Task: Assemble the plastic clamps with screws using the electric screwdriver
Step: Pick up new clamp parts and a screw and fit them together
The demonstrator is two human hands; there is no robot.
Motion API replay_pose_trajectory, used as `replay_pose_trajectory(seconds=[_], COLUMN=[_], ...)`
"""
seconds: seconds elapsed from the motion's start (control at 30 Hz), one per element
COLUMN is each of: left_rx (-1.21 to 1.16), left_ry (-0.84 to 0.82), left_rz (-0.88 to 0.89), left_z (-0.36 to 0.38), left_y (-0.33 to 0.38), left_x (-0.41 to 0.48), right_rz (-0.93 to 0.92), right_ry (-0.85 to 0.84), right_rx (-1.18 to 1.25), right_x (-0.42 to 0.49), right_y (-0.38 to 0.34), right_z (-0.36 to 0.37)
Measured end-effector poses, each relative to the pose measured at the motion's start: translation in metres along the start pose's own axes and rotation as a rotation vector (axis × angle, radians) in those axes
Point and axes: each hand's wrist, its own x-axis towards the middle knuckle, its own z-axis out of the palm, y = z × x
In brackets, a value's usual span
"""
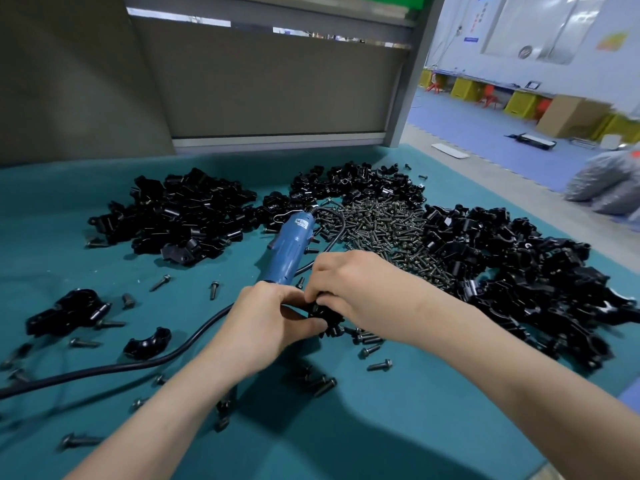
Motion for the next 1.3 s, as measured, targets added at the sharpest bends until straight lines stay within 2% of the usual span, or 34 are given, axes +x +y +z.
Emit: replay_pose_trajectory(seconds=[0.17, 0.23, 0.37, 0.63, 0.7, 0.77, 0.83, 0.87, 0.97, 1.1, 1.2, 1.3], left_rx=[-0.007, -0.018, -0.064, -0.079, -0.126, -0.153, -0.156, -0.16, -0.18, -0.203, -0.202, -0.198], left_ry=[0.014, 0.005, -0.022, 0.001, 0.006, -0.006, -0.022, -0.026, -0.026, -0.044, -0.045, -0.043], left_rz=[0.017, 0.037, 0.028, -0.009, -0.052, -0.078, -0.08, -0.082, -0.095, -0.103, -0.104, -0.107], left_z=[0.0, 0.0, 0.0, -0.001, 0.0, -0.001, -0.002, -0.003, -0.004, -0.004, -0.004, -0.003], left_y=[-0.002, -0.002, -0.004, -0.001, -0.001, -0.001, 0.0, 0.001, 0.002, -0.001, -0.002, -0.002], left_x=[0.001, 0.001, 0.001, 0.0, -0.001, -0.001, -0.002, -0.002, -0.003, -0.002, -0.001, -0.001], right_rz=[-0.052, -0.041, 0.02, 0.002, 0.146, 0.425, 0.654, 0.697, 0.661, 0.604, 0.58, 0.566], right_ry=[-0.046, 0.005, 0.125, 0.298, 0.45, 0.497, 0.317, 0.207, 0.046, 0.062, 0.166, 0.381], right_rx=[-0.095, -0.067, 0.11, 0.475, 0.563, 0.469, 0.232, 0.128, -0.052, -0.154, -0.127, 0.021], right_x=[0.004, 0.004, 0.001, 0.0, 0.006, 0.017, 0.026, 0.029, 0.036, 0.04, 0.034, 0.027], right_y=[-0.006, -0.006, 0.001, 0.021, 0.051, 0.095, 0.135, 0.147, 0.158, 0.158, 0.158, 0.153], right_z=[0.004, 0.006, 0.009, 0.022, 0.019, 0.021, 0.031, 0.038, 0.054, 0.059, 0.062, 0.06])
